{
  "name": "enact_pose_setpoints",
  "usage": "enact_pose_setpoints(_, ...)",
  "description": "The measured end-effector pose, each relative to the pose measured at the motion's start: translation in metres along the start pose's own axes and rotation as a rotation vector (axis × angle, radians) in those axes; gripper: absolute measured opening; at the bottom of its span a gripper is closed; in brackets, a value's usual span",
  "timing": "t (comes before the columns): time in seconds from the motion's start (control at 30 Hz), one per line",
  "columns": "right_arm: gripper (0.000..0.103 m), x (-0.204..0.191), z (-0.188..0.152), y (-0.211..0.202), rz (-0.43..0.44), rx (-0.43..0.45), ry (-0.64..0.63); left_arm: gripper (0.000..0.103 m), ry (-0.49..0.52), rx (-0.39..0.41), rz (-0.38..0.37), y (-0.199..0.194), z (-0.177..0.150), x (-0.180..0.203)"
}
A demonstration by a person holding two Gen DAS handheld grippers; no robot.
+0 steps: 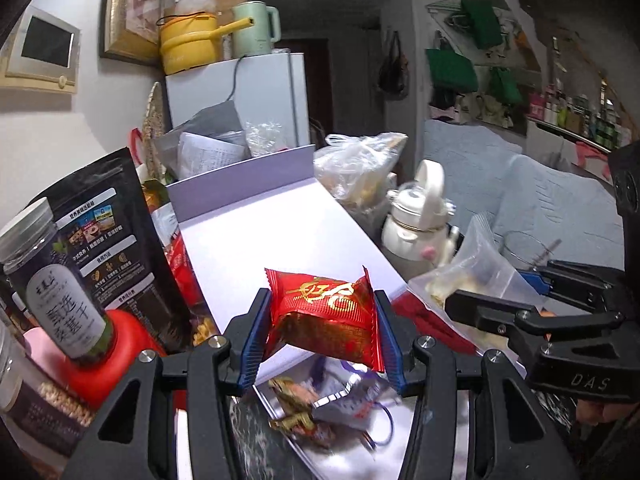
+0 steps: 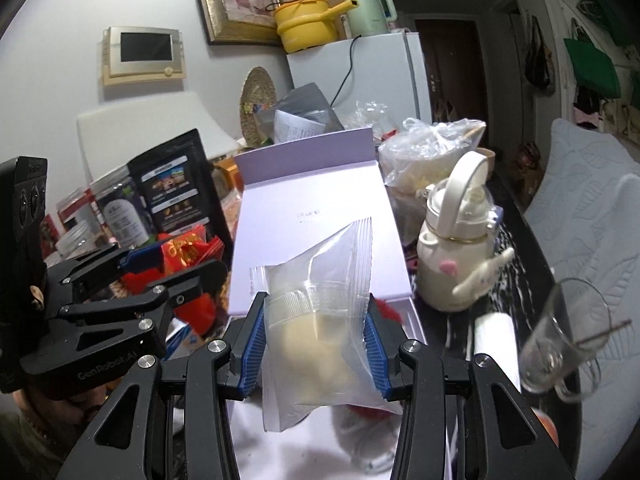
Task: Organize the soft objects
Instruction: 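Carry the red packet with the left tool while the right tool carries the zip bag over the box, then open the left tool to drop the red packet while the right tool releases the zip bag into the box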
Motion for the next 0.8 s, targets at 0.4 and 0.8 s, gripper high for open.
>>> enact_pose_setpoints(0.4, 0.044, 0.033, -0.010, 0.040, -0.040, -0.055, 0.041, 0.049, -0.028, -0.071, 0.036, 0.060, -0.020, -0.016)
enact_pose_setpoints(0.8, 0.044, 0.035, -0.026, 0.062, -0.035, -0.091, 0.033, 0.049, -0.001, -0.166, 0.029, 0.089, -0.047, -0.010)
Point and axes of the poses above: each gripper's, at about its wrist camera, not at the fingertips, and y roughly the way its jaws point, x to its right, z to its top, the point moved 9 cm from there along y, roughly the way its jaws point, and after that the axes turned 3 degrees about x, right-handed, at the moved point
